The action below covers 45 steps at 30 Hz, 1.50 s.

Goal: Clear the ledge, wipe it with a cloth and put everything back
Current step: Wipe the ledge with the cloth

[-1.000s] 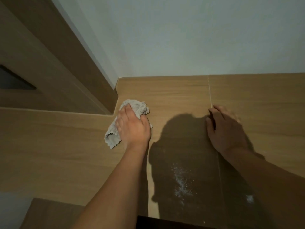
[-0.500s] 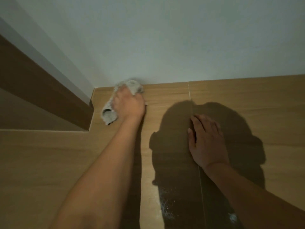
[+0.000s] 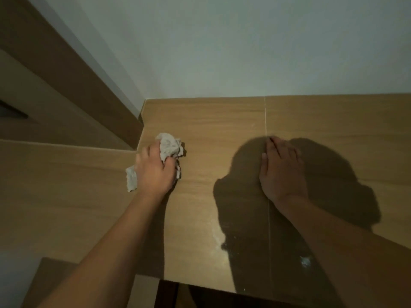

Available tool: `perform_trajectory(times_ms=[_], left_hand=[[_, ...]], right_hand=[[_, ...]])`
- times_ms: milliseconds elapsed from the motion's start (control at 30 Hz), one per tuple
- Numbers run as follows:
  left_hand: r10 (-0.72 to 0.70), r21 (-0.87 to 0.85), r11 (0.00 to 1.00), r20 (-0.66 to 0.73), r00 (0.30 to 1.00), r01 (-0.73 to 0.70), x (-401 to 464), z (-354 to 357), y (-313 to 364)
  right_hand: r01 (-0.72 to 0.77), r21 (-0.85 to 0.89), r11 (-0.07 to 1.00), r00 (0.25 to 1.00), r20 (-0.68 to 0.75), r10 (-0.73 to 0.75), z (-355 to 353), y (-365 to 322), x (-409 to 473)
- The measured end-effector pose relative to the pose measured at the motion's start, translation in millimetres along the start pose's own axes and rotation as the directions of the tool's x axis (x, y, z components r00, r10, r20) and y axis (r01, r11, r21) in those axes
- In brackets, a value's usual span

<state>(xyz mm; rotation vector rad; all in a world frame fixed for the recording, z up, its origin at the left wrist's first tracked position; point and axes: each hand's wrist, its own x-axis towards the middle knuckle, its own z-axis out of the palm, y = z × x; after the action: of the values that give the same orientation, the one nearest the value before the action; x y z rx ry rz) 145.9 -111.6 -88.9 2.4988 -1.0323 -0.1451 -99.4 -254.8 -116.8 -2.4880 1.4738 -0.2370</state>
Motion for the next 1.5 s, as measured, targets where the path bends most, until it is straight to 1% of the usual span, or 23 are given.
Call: perform_trajectory(times_ms=[67,200,300,333,400,467,533,567,600,633,700,767,867,933,1000,1067,1167,1233,1300,1333,1367,1433,1500], left_hand=[[-0.014,0.047,0.999,0.018,1.0,0.013,-20.1,7.9,-11.4],[-0.088,0.089,0.992,0.011,0.996,0.086,-17.5,16.7,3.3],[-0.143,0.06,0.988,0.008,0.99,0.142,-24.0,19.0,15.8],[-0.113,0.045,0.993,0.034,0.993,0.112,-34.5,22.4,24.6],[-0.006,0.026,1.0,0.098,0.995,0.003,-62.8,31.5,51.8],[0.096,-0.019,0.995,0.161,0.982,-0.095,-92.8,43.1,75.0],[0.181,-0.119,0.98,0.215,0.96,-0.158,-112.6,47.8,88.1],[0.203,-0.173,0.971,0.216,0.955,-0.167,-111.8,44.4,88.4],[0.186,-0.217,0.966,0.203,0.961,-0.14,-104.1,37.8,84.2],[0.136,-0.229,0.969,0.193,0.972,-0.091,-95.2,27.2,77.0],[0.032,-0.172,0.985,0.103,0.994,-0.013,-78.3,4.3,50.2],[-0.018,-0.101,0.995,0.017,1.0,0.02,-66.7,-14.7,16.5],[-0.015,0.03,0.999,0.065,0.998,0.013,-71.5,-4.3,-8.1],[-0.071,0.053,0.996,0.019,0.997,0.07,-73.7,8.7,-3.9],[-0.11,0.029,0.993,-0.021,0.994,0.11,-80.3,14.1,8.4],[-0.062,-0.001,0.998,0.01,0.998,0.062,-100.4,20.9,25.9],[0.033,-0.031,0.999,0.112,0.993,-0.03,-148.5,36.5,65.7],[0.066,-0.066,0.996,0.156,0.986,-0.056,-166.1,40.1,87.8],[0.056,-0.108,0.993,0.165,0.985,-0.038,-164.2,31.3,87.8],[0.033,-0.122,0.992,0.148,0.988,-0.015,-158.6,22.7,79.6],[-0.019,-0.121,0.992,0.115,0.993,0.033,-154.2,11.5,67.5],[-0.182,-0.112,0.977,0.019,0.983,0.183,-152.0,-6.3,35.9],[-0.297,-0.077,0.953,-0.026,0.955,0.294,-165.2,-13.3,13.5]], right_hand=[[-0.002,-0.011,1.0,1.0,-0.002,0.002,-0.4,0.3,-0.3],[0.011,-0.023,1.0,1.0,-0.005,-0.011,1.3,2.8,-0.5],[0.013,-0.036,0.999,1.0,-0.022,-0.014,1.4,2.1,-0.8],[0.013,-0.037,0.999,1.0,-0.025,-0.014,1.6,1.7,-1.9],[0.022,-0.027,0.999,0.998,-0.052,-0.024,2.7,2.1,-1.7],[0.027,-0.006,1.0,0.997,-0.068,-0.028,3.3,2.8,-0.7],[0.023,-0.008,1.0,0.998,-0.066,-0.024,2.5,1.6,-1.6],[0.025,-0.014,1.0,0.998,-0.064,-0.025,2.1,1.4,-1.5],[0.026,-0.017,1.0,0.998,-0.063,-0.027,1.7,1.6,-1.2],[0.027,-0.017,1.0,0.998,-0.061,-0.028,2.0,2.0,-1.0],[0.031,-0.022,0.999,0.998,-0.058,-0.033,1.9,2.3,-0.6],[0.034,-0.028,0.999,0.998,-0.056,-0.035,2.5,2.3,-0.8],[0.029,-0.02,0.999,0.998,-0.062,-0.031,3.1,2.9,-0.6],[0.031,-0.009,0.999,0.997,-0.073,-0.032,5.4,4.2,0.4],[0.056,0.0,0.998,0.993,-0.099,-0.056,8.5,5.6,-0.6],[0.059,0.016,0.998,0.993,-0.104,-0.057,8.3,6.9,1.0],[0.055,-0.01,0.998,0.996,-0.066,-0.055,3.8,4.1,0.8],[0.078,0.05,0.996,0.995,-0.061,-0.075,-2.1,4.5,-4.3],[0.116,0.139,0.983,0.993,-0.052,-0.11,-10.4,10.9,-10.7],[0.128,0.165,0.978,0.992,-0.042,-0.122,-18.0,17.0,-12.7],[0.135,0.164,0.977,0.991,-0.031,-0.132,-26.8,25.7,-14.7],[0.179,0.081,0.981,0.984,-0.001,-0.179,-39.4,51.4,-18.5],[0.226,-0.006,0.974,0.974,0.027,-0.225,-45.0,77.6,-23.3]])
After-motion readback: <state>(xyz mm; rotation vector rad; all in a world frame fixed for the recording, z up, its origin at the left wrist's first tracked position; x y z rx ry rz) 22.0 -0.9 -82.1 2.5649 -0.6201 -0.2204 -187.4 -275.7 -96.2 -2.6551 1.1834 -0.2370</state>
